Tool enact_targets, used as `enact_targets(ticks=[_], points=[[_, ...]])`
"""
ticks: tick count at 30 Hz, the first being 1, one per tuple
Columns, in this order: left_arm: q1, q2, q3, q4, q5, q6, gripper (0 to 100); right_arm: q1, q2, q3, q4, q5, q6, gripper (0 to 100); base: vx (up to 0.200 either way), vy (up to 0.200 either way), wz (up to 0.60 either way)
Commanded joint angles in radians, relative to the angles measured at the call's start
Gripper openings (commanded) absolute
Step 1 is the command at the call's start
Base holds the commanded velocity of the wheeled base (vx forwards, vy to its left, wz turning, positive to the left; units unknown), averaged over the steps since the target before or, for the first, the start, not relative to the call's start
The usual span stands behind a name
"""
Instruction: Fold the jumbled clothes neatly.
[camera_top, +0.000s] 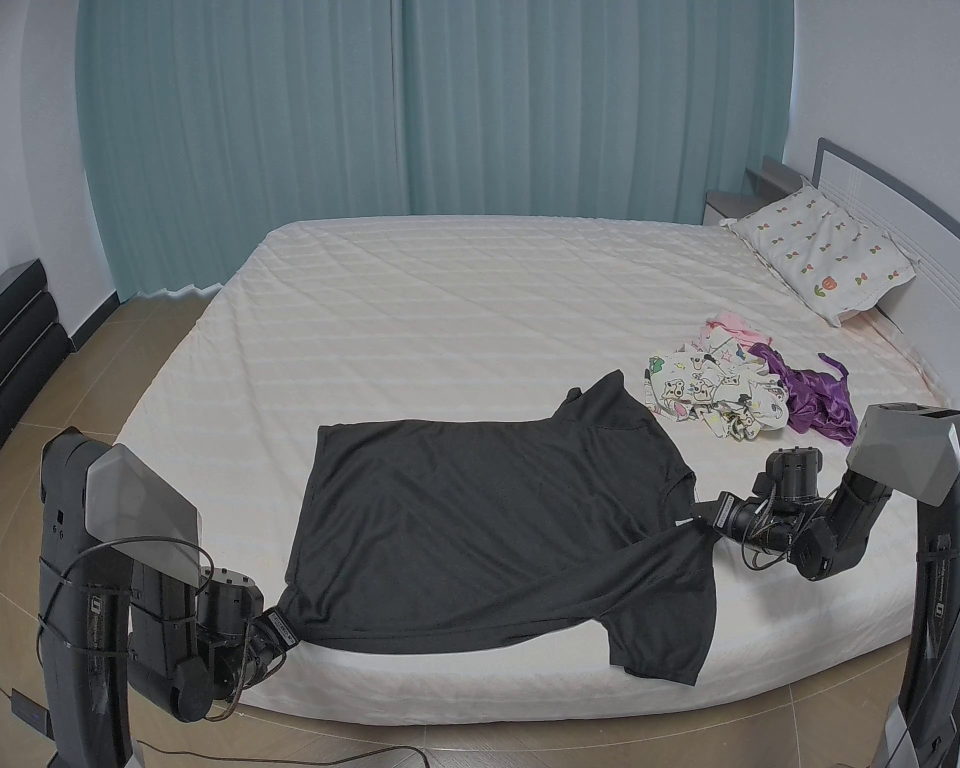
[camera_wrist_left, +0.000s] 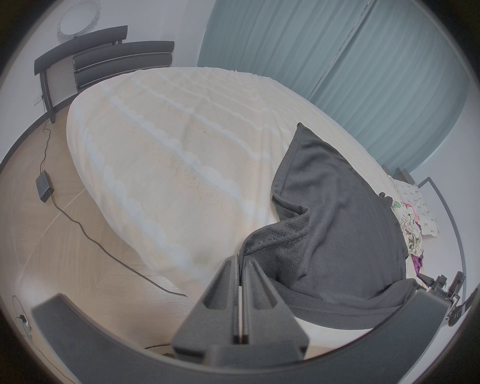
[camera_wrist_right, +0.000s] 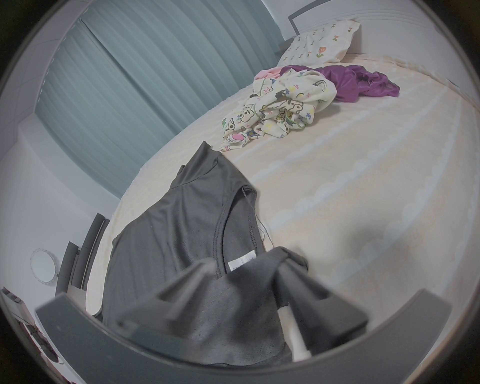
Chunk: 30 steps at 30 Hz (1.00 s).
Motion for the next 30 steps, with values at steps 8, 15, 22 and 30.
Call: enact_targets(ticks=[8, 15, 22, 30], points=[[0.002, 0.011, -0.005, -0.001, 0.0, -0.001, 0, -0.056, -0.113, 0.143, 0.0, 0.007, 0.003, 100, 0.0, 0.0, 0.0], [0.002, 0.011, -0.005, -0.001, 0.0, -0.001, 0, -0.036, -0.218, 0.342, -0.002, 0.09, -0.011, 100, 0.0, 0.0, 0.0], [0.002, 0.011, -0.004, -0.001, 0.0, -0.001, 0, 0.019, -0.259, 0.511, -0.002, 0.119, -0.028, 100, 0.0, 0.0, 0.0], [0.002, 0.011, -0.002, -0.001, 0.0, -0.001, 0, 0.085, -0.23, 0.6, -0.002, 0.134, -0.135, 100, 0.0, 0.0, 0.0]])
